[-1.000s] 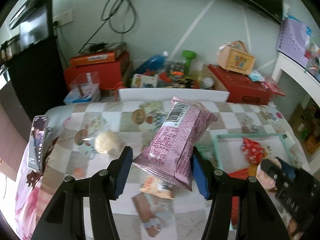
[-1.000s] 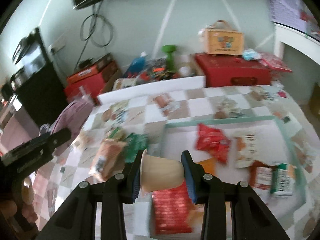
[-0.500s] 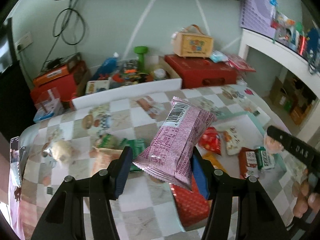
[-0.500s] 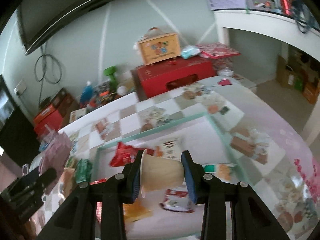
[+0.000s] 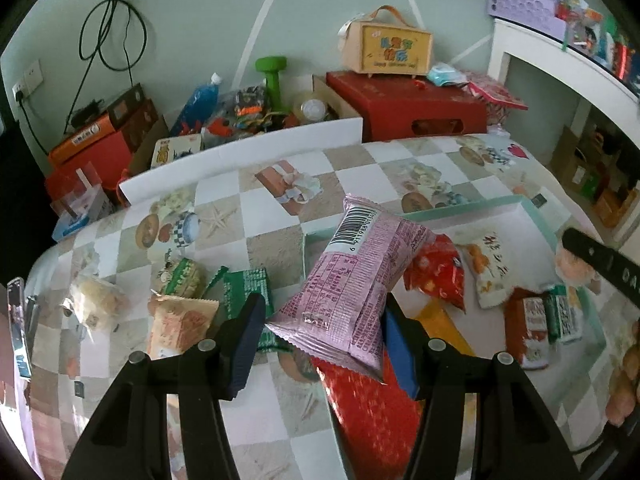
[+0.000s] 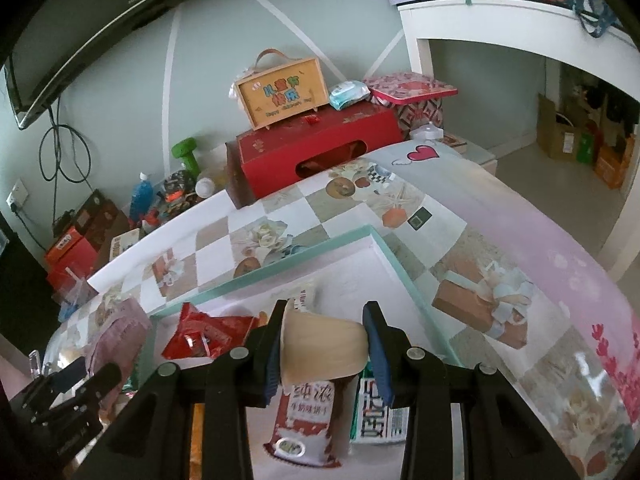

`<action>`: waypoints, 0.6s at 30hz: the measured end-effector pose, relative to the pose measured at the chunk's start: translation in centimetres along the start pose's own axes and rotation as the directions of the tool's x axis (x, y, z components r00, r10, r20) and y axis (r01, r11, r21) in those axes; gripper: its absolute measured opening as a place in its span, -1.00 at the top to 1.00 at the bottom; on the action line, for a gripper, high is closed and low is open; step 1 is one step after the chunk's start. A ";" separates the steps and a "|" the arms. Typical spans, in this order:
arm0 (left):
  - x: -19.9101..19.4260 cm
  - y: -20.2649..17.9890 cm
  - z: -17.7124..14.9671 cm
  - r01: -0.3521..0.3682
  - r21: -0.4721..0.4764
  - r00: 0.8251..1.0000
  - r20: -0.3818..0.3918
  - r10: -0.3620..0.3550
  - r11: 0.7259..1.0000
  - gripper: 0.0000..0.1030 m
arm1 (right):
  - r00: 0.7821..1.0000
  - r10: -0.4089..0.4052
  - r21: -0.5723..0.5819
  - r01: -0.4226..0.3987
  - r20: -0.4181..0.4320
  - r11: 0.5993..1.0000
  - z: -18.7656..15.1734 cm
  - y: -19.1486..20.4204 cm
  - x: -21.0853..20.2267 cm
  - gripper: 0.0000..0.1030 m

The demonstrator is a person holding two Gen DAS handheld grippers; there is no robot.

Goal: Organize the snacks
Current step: 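Lift both items and carry them over the tray, then open both grippers to drop the cup and pink bag into the tray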

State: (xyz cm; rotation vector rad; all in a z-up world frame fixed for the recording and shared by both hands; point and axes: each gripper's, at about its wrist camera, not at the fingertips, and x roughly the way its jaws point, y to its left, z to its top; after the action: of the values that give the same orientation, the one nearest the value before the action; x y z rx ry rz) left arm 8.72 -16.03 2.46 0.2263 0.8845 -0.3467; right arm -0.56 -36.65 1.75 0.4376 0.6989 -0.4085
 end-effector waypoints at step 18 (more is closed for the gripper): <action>4.9 -2.3 1.2 0.001 -0.002 0.998 -0.066 -0.001 1.000 -0.15 | 0.999 -0.024 0.019 0.025 -0.033 1.000 -0.4 -1.2 3.3 0.23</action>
State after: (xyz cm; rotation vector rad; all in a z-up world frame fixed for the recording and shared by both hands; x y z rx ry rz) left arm 11.53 -19.56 -0.79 0.2371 0.9498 -0.3406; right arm 0.92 -38.13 -1.10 0.4550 0.7330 -0.4322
